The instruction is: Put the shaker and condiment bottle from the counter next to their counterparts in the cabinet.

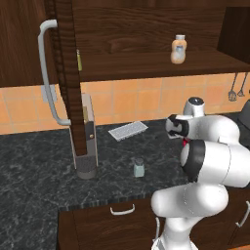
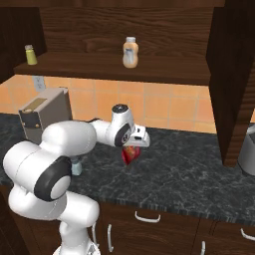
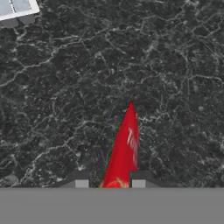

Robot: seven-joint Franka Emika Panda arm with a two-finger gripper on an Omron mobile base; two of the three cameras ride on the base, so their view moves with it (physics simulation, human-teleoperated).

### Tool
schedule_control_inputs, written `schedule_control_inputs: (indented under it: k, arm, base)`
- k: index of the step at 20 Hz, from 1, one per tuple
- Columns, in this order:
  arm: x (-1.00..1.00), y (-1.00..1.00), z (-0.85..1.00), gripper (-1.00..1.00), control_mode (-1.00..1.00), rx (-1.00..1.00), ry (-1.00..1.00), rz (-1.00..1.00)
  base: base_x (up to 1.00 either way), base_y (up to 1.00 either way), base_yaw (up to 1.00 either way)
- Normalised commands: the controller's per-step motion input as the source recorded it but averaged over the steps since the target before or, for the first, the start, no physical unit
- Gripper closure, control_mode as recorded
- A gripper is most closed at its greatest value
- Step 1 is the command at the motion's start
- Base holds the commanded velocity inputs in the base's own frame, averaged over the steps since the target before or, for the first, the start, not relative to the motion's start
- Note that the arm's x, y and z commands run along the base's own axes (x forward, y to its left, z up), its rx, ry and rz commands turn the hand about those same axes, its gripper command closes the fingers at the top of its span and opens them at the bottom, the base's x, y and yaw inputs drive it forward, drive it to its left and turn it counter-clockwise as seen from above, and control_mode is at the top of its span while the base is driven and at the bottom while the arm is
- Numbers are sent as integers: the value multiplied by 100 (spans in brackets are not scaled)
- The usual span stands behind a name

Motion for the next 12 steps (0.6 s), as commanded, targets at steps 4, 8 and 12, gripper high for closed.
schedule_control_inputs:
  k: [4,8,12]
  arm:
    - [-6,-14,67,100,-100,0,9,-2]
    - [-22,-29,59,100,-100,0,0,-2]
    - [-25,-33,60,100,-100,0,0,-2]
  base:
    - [0,0,0]
    - [0,0,0]
    - [0,0,0]
